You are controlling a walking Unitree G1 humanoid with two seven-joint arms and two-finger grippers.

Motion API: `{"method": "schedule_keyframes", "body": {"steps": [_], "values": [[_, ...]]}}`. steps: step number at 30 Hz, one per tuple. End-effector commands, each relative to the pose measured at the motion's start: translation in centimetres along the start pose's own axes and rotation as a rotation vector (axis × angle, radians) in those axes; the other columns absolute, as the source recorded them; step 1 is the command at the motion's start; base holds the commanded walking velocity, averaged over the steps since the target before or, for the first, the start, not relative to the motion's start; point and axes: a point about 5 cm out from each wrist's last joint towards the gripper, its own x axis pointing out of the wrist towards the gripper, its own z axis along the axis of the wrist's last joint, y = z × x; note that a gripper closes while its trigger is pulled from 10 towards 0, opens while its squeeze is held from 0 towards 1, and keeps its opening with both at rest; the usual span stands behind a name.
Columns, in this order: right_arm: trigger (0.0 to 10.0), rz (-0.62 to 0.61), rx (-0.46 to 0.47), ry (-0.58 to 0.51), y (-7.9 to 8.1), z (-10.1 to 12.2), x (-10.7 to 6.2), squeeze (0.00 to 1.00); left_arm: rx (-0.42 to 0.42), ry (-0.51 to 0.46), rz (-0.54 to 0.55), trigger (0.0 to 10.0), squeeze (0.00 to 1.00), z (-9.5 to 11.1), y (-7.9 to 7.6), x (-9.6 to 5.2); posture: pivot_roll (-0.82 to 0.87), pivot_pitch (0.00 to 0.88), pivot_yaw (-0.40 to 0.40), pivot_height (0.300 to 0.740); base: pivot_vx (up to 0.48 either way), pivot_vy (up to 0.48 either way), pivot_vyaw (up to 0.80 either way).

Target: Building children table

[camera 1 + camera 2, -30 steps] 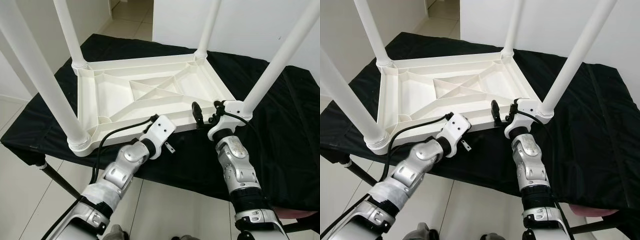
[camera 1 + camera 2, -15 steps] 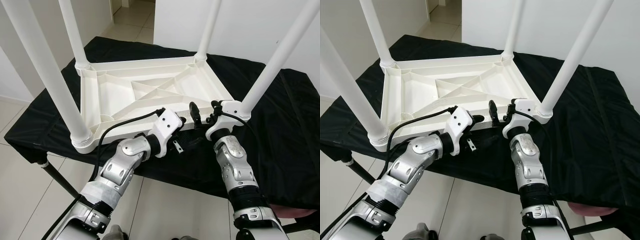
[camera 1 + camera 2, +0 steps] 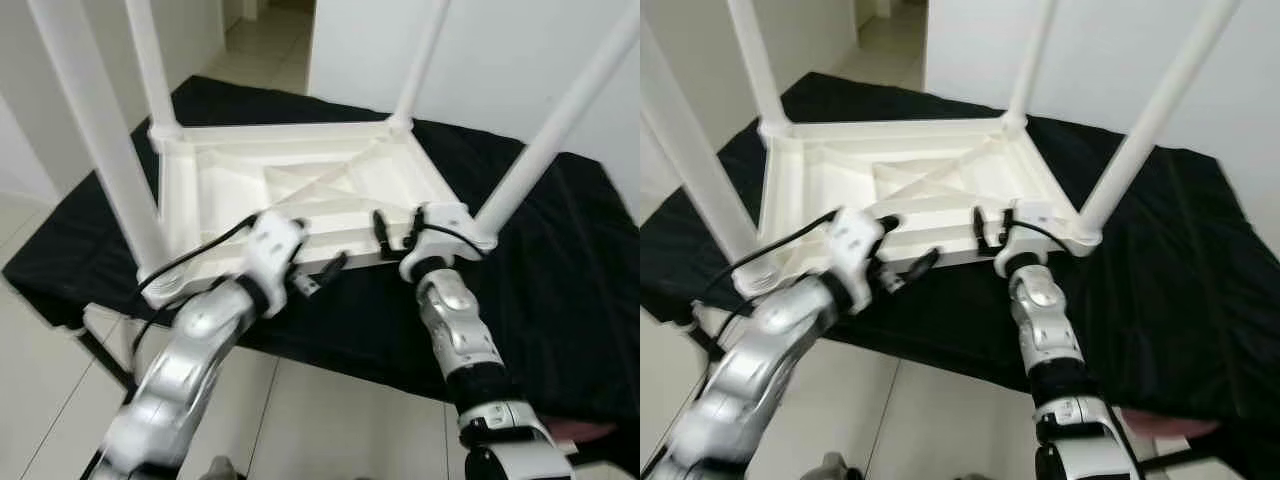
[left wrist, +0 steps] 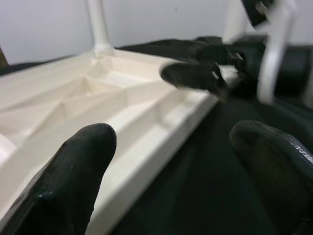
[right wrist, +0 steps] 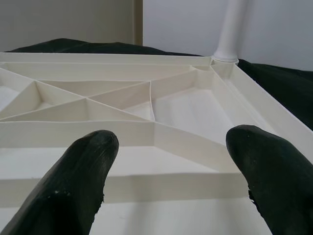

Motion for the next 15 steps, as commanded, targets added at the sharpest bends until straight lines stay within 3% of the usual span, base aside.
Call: {"method": "schedule_keyframes", "body": {"steps": [1, 4, 5, 6, 15], "values": [[10.0, 0.018, -0.011, -0.005, -0.1, 0.0, 0.2, 0.0, 0.015, -0.02, 0.034, 10.0, 0.0, 0.6, -0.3, -0.8, 0.08, 0.0, -0.126, 0.74, 0.0, 0.0, 0.0], [10.0, 0.024, -0.007, -0.013, -0.1, 0.2, 0.4, 0.0, 0.007, -0.012, 0.062, 10.0, 0.0, 0.4, -0.4, -1.9, 0.09, 0.0, -0.134, 0.74, 0.0, 0.0, 0.0], [10.0, 0.037, -0.003, -0.019, 0.0, 0.4, 0.8, 0.0, -0.012, 0.015, 0.076, 10.0, 0.0, 0.3, -0.6, -4.1, 0.12, 0.0, -0.149, 0.74, 0.0, 0.0, 0.0], [10.0, 0.043, 0.001, -0.019, 0.1, 0.4, 1.0, 0.0, -0.008, 0.022, 0.079, 10.0, 0.0, 0.3, -0.5, -5.0, 0.12, 0.0, -0.149, 0.74, 0.0, 0.0, 0.0], [10.0, 0.074, 0.005, -0.021, 0.9, 0.6, 1.8, 0.0, 0.012, 0.11, 0.124, 10.0, 0.0, 0.0, 0.3, -8.4, 0.2, 0.0, -0.182, 0.74, 0.0, 0.0, 0.0]]}}
